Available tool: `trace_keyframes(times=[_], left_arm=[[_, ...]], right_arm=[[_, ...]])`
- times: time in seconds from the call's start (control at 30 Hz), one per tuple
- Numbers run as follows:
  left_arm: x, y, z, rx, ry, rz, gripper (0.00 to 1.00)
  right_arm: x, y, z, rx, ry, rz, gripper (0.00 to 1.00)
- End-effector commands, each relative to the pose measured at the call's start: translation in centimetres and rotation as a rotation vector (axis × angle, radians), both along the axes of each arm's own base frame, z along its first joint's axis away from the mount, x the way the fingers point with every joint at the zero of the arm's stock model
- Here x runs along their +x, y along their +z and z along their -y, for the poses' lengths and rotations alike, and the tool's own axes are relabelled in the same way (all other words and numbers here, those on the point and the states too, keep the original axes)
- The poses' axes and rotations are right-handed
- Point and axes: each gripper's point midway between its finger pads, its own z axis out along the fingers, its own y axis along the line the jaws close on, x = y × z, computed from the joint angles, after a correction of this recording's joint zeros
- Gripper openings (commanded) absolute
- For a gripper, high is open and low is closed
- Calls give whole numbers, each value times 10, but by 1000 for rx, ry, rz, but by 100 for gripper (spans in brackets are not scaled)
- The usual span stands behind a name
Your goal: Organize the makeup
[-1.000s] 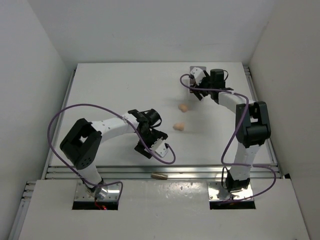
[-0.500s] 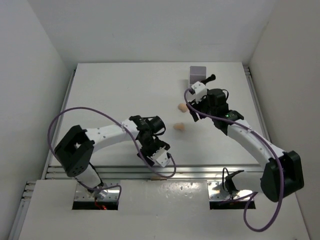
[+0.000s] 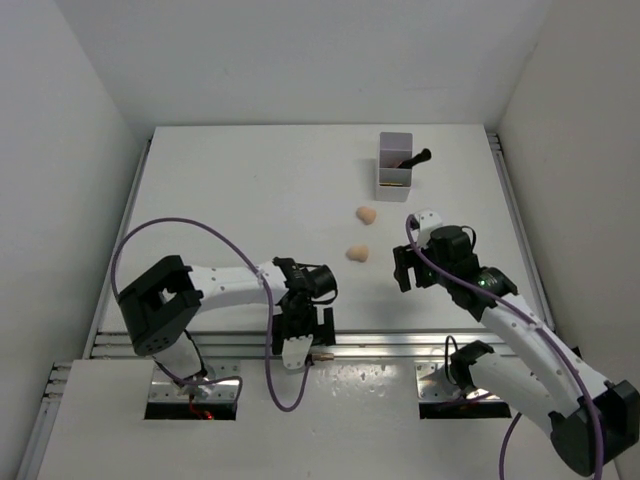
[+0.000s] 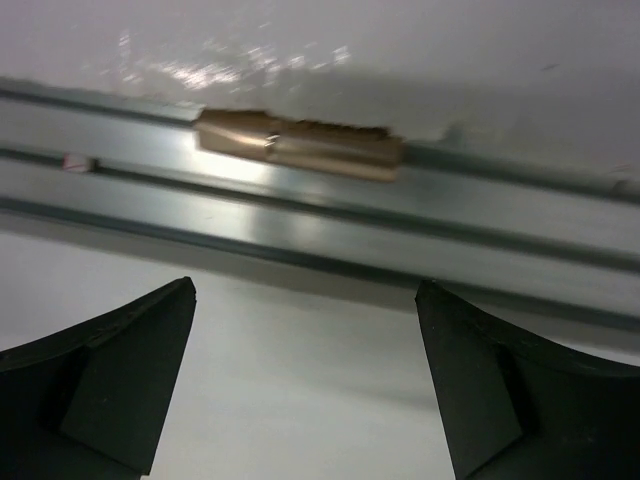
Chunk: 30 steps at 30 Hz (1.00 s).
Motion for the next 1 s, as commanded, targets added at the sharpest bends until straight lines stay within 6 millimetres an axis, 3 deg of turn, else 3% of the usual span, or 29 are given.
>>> trace_keyframes(times=[0.0, 0.13, 0.3, 0.63, 0.77, 0.97], left_arm=[[13, 9, 46, -133, -180, 88, 99], [8, -3, 45, -103, -265, 108, 99], [-17, -19, 36, -70, -393, 78, 99], [-43, -33, 27, -4, -465, 4, 99], [-48, -40, 33, -5, -444, -7, 99], [-39, -52, 42, 7, -429, 39, 99]], right_arm=[[-22, -17, 10, -10, -31, -53, 80], [-26, -22, 18, -49, -15, -27, 82], [-33, -28, 22, -83, 8, -53, 82], [-48, -41, 28, -63, -18, -64, 82], [-56, -44, 34, -71, -36, -73, 82], [-60, -43, 39, -79, -47, -66, 82]])
